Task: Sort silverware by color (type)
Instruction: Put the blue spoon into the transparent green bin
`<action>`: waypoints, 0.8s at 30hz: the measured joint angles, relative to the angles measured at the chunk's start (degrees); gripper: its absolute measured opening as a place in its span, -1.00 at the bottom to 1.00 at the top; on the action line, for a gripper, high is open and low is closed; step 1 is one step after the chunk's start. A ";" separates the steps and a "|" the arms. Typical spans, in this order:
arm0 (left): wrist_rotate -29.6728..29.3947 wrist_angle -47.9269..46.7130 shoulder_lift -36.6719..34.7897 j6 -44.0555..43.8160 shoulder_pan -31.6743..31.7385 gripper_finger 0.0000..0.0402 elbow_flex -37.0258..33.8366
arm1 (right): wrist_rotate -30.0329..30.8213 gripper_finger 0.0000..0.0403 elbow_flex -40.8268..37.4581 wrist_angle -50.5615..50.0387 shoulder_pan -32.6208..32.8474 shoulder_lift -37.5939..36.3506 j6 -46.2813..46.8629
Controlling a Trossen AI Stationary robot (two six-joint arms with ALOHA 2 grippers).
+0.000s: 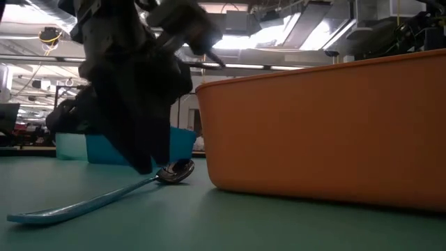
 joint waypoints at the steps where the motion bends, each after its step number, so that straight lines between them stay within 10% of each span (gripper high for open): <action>1: 0.01 -0.05 0.51 0.00 0.00 -0.61 0.00 | 0.00 -0.52 0.00 0.00 0.00 0.01 0.00; 24: 0.87 2.44 3.12 -1.09 0.02 -0.61 0.11 | 0.00 -0.52 0.00 0.00 -0.01 0.02 0.02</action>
